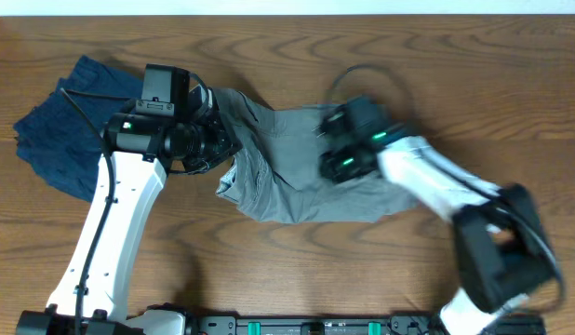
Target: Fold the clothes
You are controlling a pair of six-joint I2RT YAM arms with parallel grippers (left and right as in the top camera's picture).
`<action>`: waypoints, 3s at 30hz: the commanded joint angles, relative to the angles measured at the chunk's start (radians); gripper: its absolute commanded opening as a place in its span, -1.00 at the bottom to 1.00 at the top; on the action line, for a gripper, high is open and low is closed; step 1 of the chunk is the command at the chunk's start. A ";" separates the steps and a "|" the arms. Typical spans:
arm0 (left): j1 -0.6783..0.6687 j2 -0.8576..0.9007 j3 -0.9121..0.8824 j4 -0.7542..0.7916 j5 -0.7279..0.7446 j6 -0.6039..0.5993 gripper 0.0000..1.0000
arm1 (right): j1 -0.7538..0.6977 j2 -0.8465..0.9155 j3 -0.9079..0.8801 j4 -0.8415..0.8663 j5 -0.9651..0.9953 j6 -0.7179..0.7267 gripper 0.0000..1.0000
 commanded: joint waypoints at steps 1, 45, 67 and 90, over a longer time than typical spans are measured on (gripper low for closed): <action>0.003 -0.011 0.023 -0.001 -0.004 0.025 -0.88 | -0.114 -0.076 0.024 -0.086 0.135 -0.041 -0.52; -0.441 0.198 0.023 0.597 -0.037 -0.235 0.19 | -0.262 -0.182 -0.127 -0.132 0.214 0.077 -0.48; -0.243 0.534 0.023 0.764 -0.192 -0.016 0.19 | -0.006 -0.304 -0.129 -0.245 -0.164 0.024 -0.43; -0.325 0.557 0.023 -0.110 0.004 0.050 -0.55 | -0.217 -0.248 -0.392 0.381 0.439 0.124 -0.25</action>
